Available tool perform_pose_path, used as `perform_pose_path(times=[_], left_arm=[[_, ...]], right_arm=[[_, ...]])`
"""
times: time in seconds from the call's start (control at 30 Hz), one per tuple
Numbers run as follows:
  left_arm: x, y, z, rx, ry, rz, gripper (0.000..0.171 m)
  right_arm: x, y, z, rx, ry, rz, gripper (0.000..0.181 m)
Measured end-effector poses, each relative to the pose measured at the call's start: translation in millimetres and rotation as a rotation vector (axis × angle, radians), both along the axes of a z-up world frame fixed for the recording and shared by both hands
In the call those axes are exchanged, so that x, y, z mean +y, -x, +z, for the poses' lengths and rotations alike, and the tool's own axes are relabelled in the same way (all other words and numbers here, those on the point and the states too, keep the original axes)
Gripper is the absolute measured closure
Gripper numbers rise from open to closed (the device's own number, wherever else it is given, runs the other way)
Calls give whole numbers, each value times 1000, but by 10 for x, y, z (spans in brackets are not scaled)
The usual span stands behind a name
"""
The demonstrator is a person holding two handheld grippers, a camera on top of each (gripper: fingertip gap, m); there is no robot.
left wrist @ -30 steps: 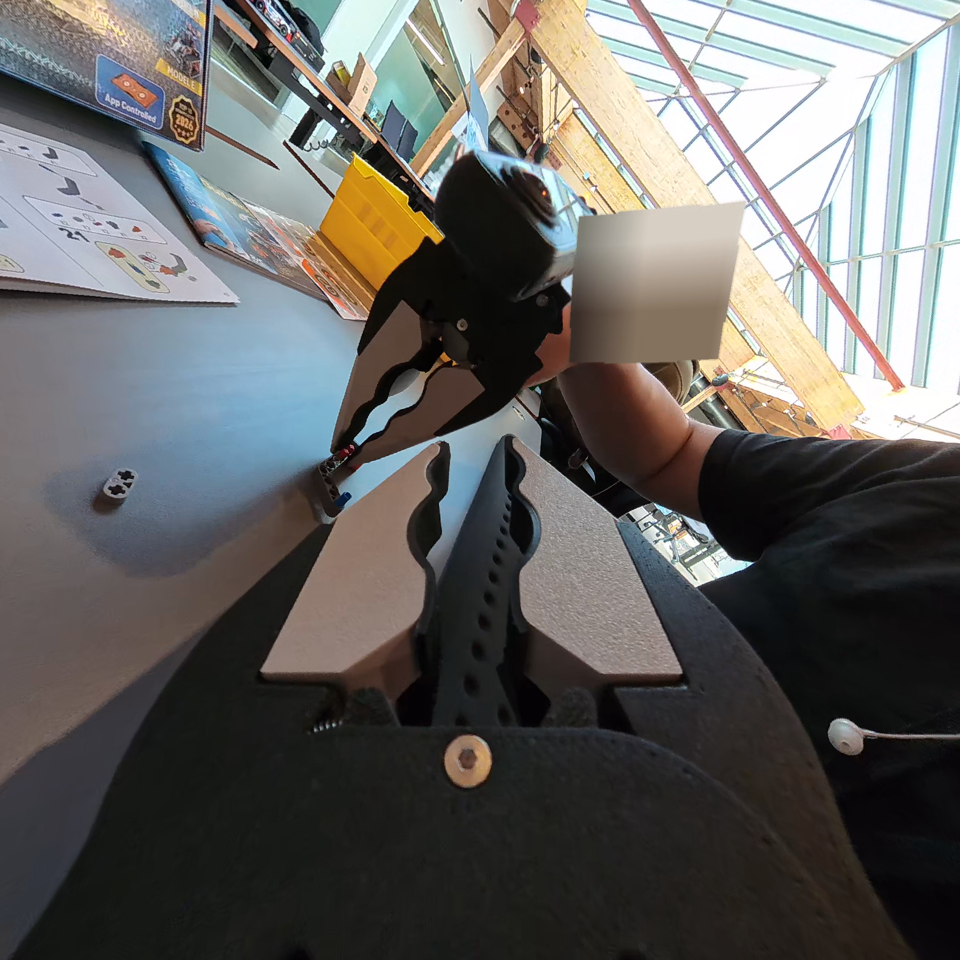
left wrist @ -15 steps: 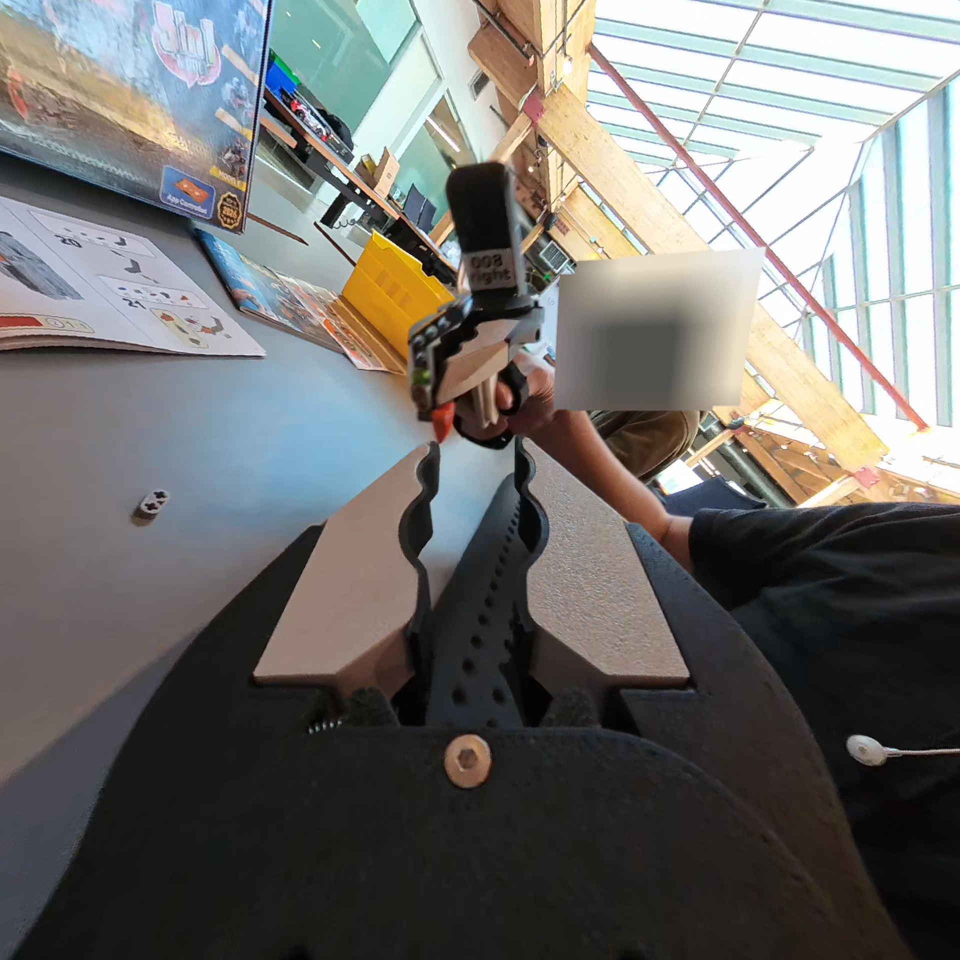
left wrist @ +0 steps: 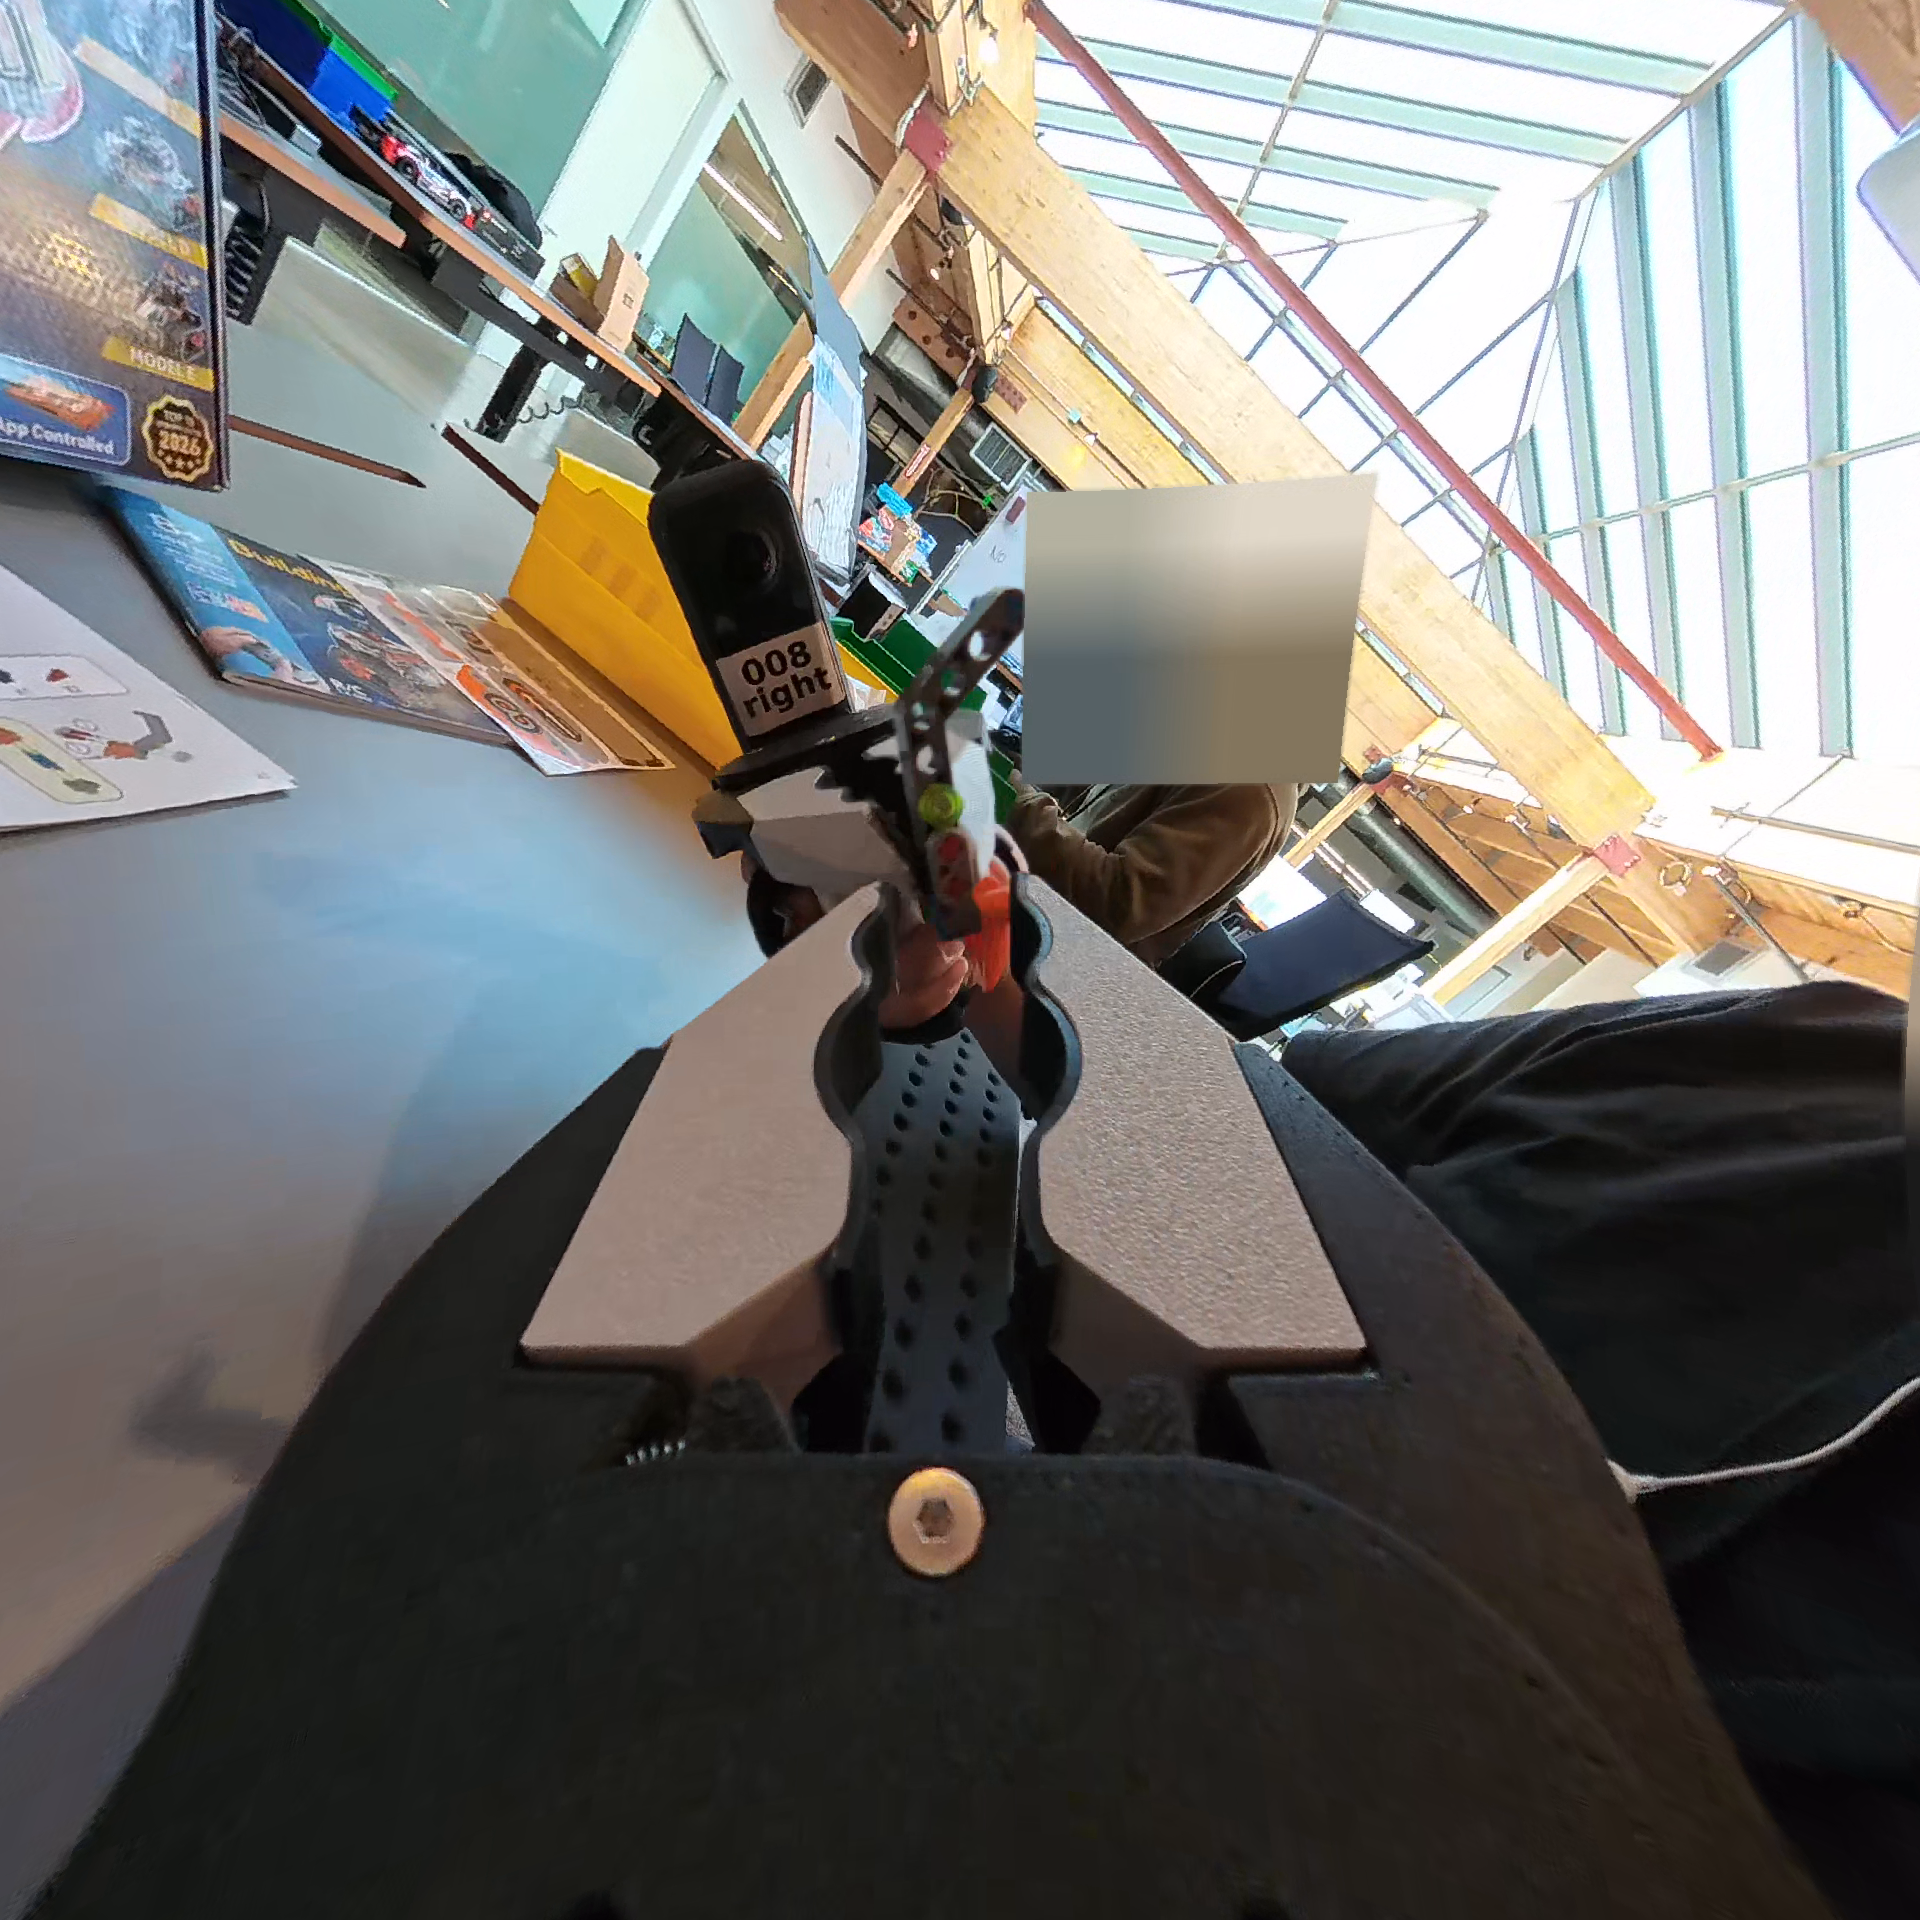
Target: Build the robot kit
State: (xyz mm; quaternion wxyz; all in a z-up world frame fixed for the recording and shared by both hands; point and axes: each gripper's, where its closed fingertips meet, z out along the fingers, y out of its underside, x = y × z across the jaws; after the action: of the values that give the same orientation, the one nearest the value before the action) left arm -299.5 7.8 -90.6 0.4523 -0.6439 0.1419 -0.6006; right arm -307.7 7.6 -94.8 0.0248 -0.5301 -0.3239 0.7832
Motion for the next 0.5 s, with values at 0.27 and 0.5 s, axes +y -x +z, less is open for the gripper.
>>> perform_pose_path(times=[0.27,0.5], left_arm=[[119,83,-209,64,35,70,150],[186,245,-407,63,68,117,166]], right_arm=[[27,97,-165,-89,-112,-29,174],[141,279,-423,-218,-169,-73,174]])
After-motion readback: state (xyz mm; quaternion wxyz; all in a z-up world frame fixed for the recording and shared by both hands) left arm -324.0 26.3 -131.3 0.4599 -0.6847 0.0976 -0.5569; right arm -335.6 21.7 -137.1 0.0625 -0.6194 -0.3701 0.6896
